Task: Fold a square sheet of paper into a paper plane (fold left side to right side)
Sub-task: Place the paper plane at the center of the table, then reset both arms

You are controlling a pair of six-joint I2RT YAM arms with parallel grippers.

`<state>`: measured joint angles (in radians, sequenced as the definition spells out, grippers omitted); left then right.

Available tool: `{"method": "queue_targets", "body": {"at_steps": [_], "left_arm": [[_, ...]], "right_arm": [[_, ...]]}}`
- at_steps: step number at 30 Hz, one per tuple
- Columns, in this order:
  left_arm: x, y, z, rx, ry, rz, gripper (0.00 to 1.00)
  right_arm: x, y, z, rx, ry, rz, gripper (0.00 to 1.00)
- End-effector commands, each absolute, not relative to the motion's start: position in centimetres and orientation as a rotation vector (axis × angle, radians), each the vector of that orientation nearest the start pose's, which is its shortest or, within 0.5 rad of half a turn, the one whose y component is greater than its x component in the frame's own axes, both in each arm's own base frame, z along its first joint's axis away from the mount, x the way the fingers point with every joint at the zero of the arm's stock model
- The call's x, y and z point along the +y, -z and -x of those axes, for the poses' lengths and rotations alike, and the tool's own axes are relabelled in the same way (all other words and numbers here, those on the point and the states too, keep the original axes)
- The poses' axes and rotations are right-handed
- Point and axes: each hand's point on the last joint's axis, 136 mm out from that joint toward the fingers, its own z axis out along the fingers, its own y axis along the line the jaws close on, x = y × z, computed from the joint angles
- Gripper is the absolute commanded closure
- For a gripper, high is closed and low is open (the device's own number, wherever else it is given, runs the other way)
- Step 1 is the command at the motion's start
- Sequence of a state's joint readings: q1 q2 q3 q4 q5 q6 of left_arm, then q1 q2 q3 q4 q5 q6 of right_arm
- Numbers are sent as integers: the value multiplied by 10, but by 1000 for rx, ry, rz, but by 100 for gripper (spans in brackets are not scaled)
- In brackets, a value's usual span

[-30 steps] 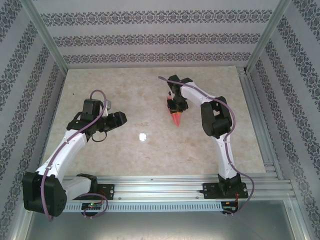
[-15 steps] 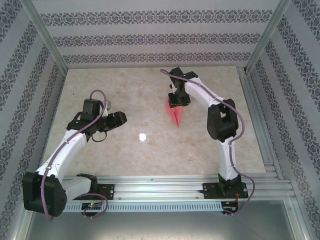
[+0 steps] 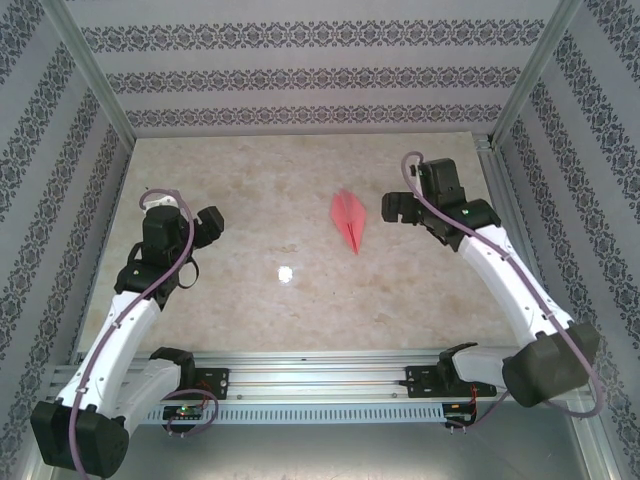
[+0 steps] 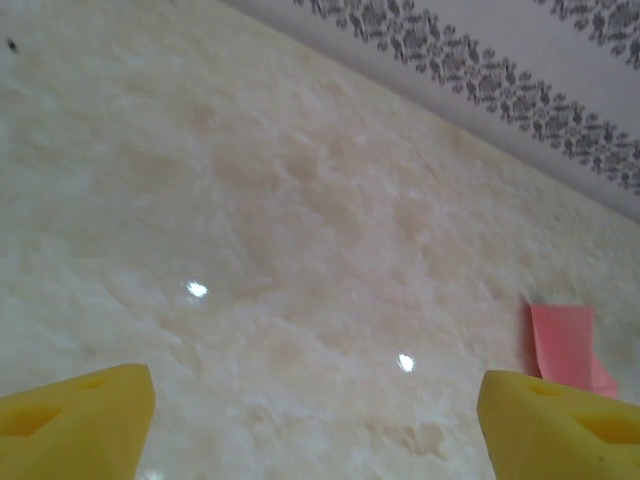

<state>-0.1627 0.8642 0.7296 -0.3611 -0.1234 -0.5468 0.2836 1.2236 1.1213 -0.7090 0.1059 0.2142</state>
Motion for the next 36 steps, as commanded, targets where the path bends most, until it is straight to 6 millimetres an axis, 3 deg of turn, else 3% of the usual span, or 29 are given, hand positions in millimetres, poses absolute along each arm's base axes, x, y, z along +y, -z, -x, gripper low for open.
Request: {"method": "queue_targets", "body": {"at_steps": [1,5,9,15,20,22,28,30,32,36], "left_arm": [[9,-242,-323,1829,55,459,11],[20,-224,-323,1818,-83,394,11],[23,-200,-328,1835,-191,295,10],[13,-174,-339,1804,-195,168,3],[-5,-162,-351,1788,-134,41,1],[-11,-153,-355,1788,-115,-8,0],[-28,-139,-380,1774,-33,-104,0],[-36,-126,-387,1801,-3,-154,0],[-37,-108,-393,1801,-3,-156,0],[-26,-104,-405,1864,-19,-94,0]], "right_arm": [[36,-214,-355,2222,13,-101,2],[-15,-187,-354,2121,107,-221,2],[-37,-167,-364,1970,139,-229,2],[-30,-143,-388,1851,122,-128,2],[-21,-143,-403,1789,57,-82,2],[-18,-130,-404,1771,46,-66,2],[-24,-130,-402,1750,44,-98,2],[-24,-129,-401,1753,45,-98,2],[-25,-130,-401,1750,51,-103,2],[-25,-129,-400,1747,56,-107,2]]}}
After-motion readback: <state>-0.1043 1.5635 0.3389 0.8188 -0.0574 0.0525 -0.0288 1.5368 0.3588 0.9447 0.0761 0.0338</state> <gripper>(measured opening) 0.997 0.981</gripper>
